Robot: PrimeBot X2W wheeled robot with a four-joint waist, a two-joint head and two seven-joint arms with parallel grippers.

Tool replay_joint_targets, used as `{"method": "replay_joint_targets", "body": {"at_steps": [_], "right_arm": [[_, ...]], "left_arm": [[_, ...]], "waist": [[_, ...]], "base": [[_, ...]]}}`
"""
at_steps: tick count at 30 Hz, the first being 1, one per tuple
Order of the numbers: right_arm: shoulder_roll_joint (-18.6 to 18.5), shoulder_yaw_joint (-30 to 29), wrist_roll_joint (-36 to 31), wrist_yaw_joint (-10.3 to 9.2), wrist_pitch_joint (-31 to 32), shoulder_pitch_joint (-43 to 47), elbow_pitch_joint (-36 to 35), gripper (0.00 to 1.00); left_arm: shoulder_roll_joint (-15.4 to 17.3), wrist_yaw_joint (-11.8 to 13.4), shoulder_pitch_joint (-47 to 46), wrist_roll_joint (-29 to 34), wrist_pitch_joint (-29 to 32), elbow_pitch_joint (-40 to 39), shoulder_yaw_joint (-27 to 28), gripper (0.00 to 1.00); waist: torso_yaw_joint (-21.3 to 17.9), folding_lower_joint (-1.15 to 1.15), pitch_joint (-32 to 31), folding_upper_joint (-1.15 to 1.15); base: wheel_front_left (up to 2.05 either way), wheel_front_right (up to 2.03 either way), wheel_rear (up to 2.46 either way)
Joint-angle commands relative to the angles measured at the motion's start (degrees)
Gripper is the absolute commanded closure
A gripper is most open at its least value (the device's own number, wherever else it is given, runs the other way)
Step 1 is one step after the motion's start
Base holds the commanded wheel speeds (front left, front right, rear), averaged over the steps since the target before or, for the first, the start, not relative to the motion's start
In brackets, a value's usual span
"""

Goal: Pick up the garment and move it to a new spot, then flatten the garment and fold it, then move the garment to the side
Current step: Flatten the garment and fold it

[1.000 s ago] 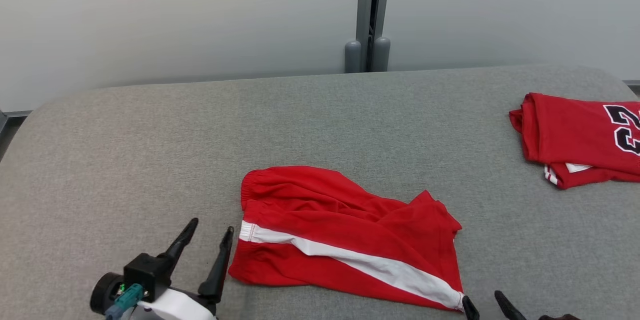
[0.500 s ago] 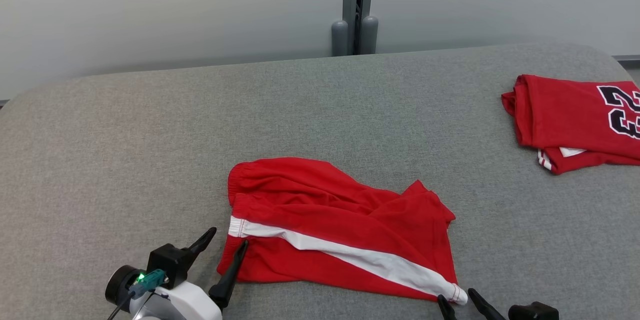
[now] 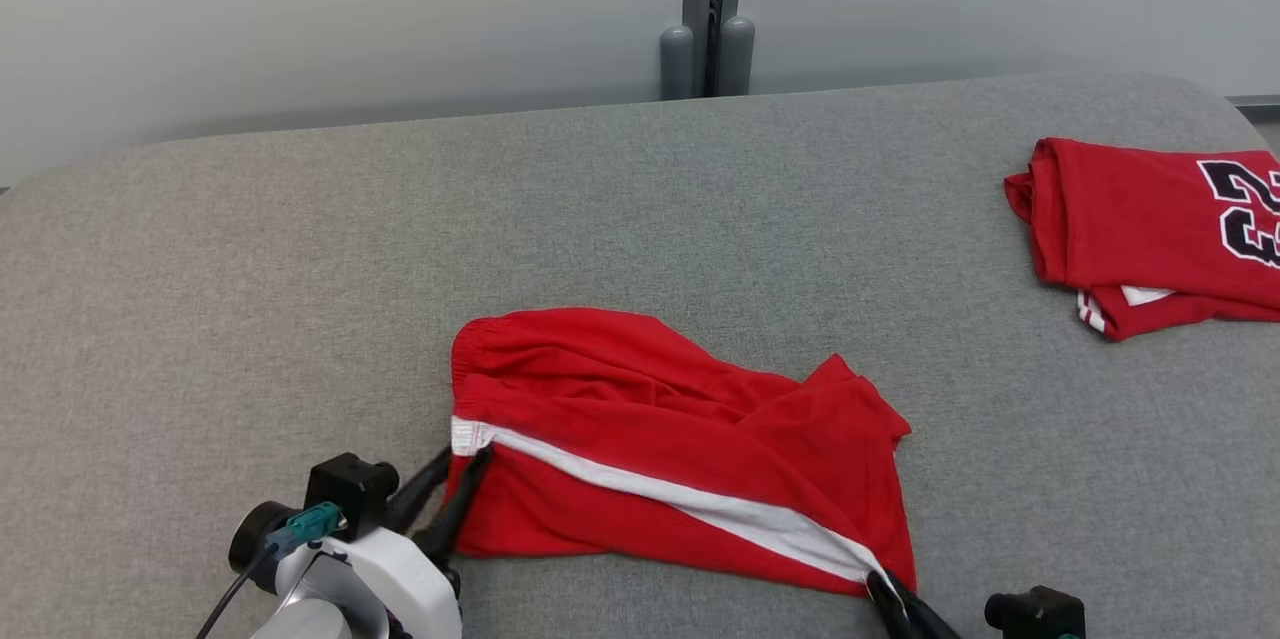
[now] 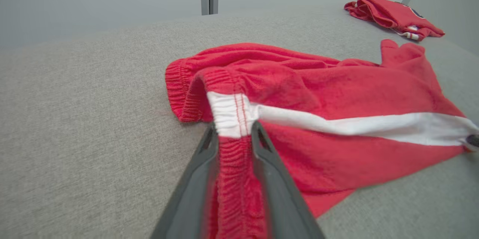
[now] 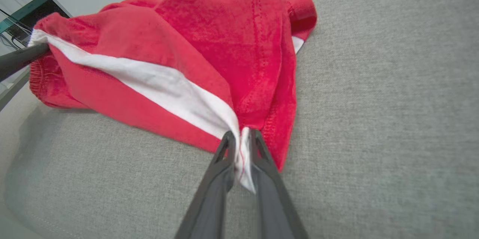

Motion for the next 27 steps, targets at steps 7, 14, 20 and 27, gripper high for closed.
{"method": "replay_joint_targets", "body": {"at_steps": [7, 14, 20, 27], "right_arm": [[-0.9, -1.4, -0.7, 0.01, -0.3, -1.6, -4.6, 1.00], [-3.6, -1.4, -1.1, 0.01, -0.3, -8.2, -10.1, 1.00], [-6.5, -1.4, 1.7, 0.01, -0.3, -23.0, -10.8, 1.00], [-9.1, -3.4, 6.2, 0.01, 1.8, -46.0, -6.6, 1.00]], "left_arm": [[0.4, 0.0, 1.0, -1.3, -0.3, -4.1, 1.8, 1.00], [2.0, 0.0, -3.3, -1.7, -0.3, -9.3, 3.8, 1.00], [4.7, 0.0, -16.4, -3.9, 1.5, -11.8, 1.4, 1.00], [4.6, 0.0, -39.4, -8.7, 6.6, -10.2, 1.5, 1.00]], "waist": [[0.7, 0.00, -0.4, 0.00], [0.9, 0.00, 0.2, 0.00], [1.4, 0.00, 3.6, 0.00], [2.2, 0.00, 11.9, 0.00]], "base": [[0.00, 0.00, 0.00], [0.00, 0.00, 0.00], [0.00, 0.00, 0.00], [0.00, 0.00, 0.00]]}}
